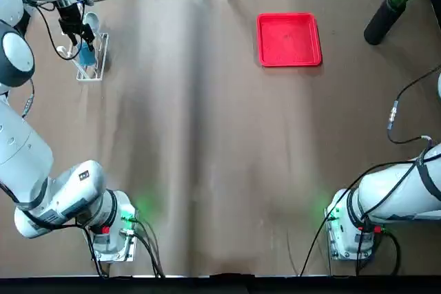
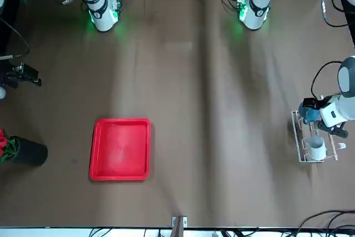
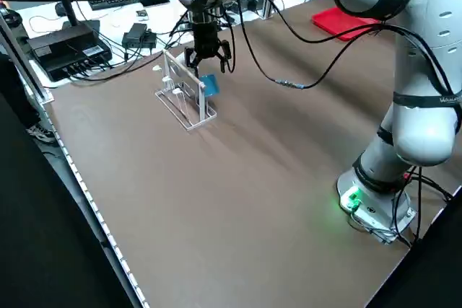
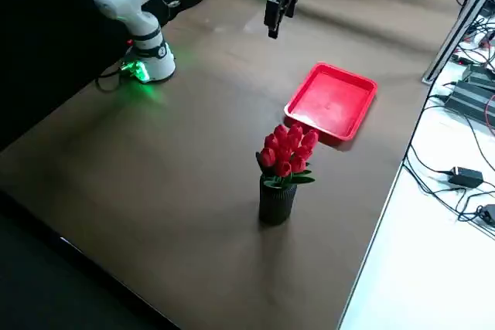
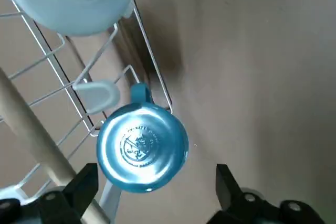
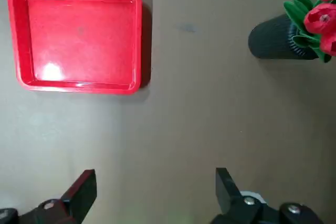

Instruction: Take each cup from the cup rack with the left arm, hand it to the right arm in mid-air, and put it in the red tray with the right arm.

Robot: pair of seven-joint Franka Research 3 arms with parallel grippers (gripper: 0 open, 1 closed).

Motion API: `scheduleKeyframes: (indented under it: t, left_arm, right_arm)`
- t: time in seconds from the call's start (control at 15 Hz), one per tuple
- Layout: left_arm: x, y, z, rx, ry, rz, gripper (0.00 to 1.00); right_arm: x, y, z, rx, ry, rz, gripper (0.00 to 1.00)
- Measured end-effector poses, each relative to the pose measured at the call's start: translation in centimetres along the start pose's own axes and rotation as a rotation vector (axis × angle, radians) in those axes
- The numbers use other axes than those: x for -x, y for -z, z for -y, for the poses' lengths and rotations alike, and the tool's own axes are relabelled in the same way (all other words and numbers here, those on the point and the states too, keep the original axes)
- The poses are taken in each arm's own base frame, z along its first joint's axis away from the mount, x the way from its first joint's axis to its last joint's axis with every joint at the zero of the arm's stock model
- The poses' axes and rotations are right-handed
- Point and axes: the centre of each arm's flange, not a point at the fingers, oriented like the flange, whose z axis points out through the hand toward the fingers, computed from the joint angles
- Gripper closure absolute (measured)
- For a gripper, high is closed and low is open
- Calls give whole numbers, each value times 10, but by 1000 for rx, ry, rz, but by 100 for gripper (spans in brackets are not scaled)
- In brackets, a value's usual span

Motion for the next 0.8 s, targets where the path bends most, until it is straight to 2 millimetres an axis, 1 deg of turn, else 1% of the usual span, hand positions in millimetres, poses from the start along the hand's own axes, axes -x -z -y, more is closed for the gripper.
scheduleKeyframes:
  t: [0.07, 0.4, 0.8]
  left_arm:
    - [-2, -3, 0, 1, -1, 0, 1]
    - [-3, -9, 1, -6, -7, 6, 1]
    - [-5, -13, 2, -27, -20, 17, 1]
  right_arm:
    - [0, -1, 0, 0, 1, -1, 0]
    - [-1, -2, 0, 0, 1, -2, 0]
    - [-2, -8, 1, 0, 1, 1, 0]
